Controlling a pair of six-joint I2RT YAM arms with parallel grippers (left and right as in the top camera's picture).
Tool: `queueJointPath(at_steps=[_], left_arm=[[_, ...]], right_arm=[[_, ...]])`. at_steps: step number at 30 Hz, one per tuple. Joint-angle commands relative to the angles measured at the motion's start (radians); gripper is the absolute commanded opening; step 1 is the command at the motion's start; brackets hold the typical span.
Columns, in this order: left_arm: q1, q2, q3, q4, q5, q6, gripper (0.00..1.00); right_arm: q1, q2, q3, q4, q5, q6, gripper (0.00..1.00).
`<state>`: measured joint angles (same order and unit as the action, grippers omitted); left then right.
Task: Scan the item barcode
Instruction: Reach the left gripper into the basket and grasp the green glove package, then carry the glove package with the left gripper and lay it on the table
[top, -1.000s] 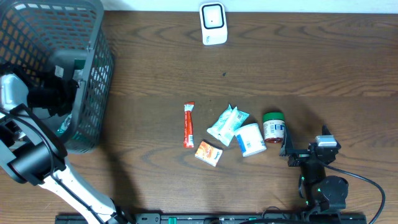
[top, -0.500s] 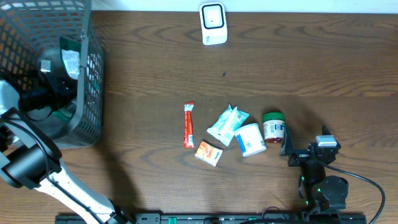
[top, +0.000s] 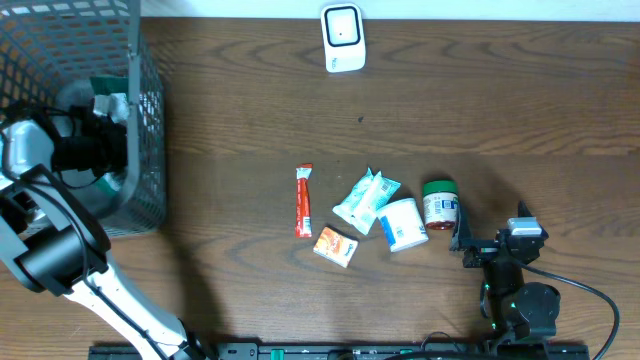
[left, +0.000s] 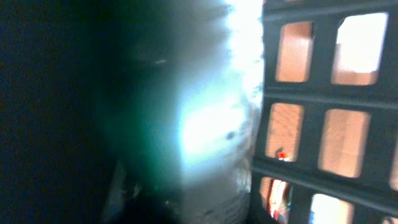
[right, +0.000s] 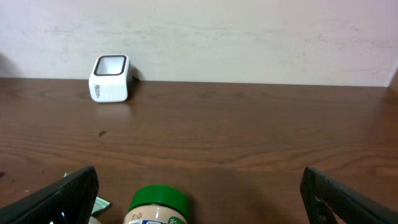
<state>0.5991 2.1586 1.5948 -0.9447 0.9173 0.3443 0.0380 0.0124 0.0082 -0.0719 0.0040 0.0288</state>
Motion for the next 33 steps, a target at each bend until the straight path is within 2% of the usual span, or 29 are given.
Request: queueJointPath(at_steps=[1,3,6,10,15,21,25,29,33], left_arm=[[-0.029,0.020,-0.006,-0.011,-0.036,0.006,0.07],[-0.009,0.008,0.040,-0.011,-0.013,-0.078,0.07],[0.030,-0.063,0.097,-0.011,-0.013,-0.140,0.07],[0.064,-0.193,0.130,0.023,-0.013,-0.150,0.07],[0.117,-0.430,0.132,0.188,-0.013,-0.338,0.07],[0.127,-0.642,0.132,0.318,-0.013,-0.473,0.07],[0.078,-0.788,0.132,0.296,-0.007,-0.541,0.07],[-0.092,-0.871,0.132,0.144,0.018,-0.534,0.07],[-0.285,-0.863,0.126,0.015,-0.024,-0.498,0.07]], right_arm=[[0.010,-0.003,-0.003,-0.003,0.006,-0.015,0.99],[0.010,-0.003,-0.003,-0.003,0.006,-0.015,0.99],[0.010,-0.003,-0.003,-0.003,0.006,-0.015,0.99],[0.010,-0.003,-0.003,-0.003,0.006,-0.015,0.99],[0.010,-0.003,-0.003,-0.003,0.006,-0.015,0.99],[0.010,-0.003,-0.003,-0.003,0.006,-0.015,0.99],[0.010,-0.003,-0.003,-0.003,0.006,-0.015,0.99],[0.010,-0.003,-0.003,-0.003,0.006,-0.015,0.99],[0.010,-0.003,-0.003,-0.003,0.006,-0.015,0.99]])
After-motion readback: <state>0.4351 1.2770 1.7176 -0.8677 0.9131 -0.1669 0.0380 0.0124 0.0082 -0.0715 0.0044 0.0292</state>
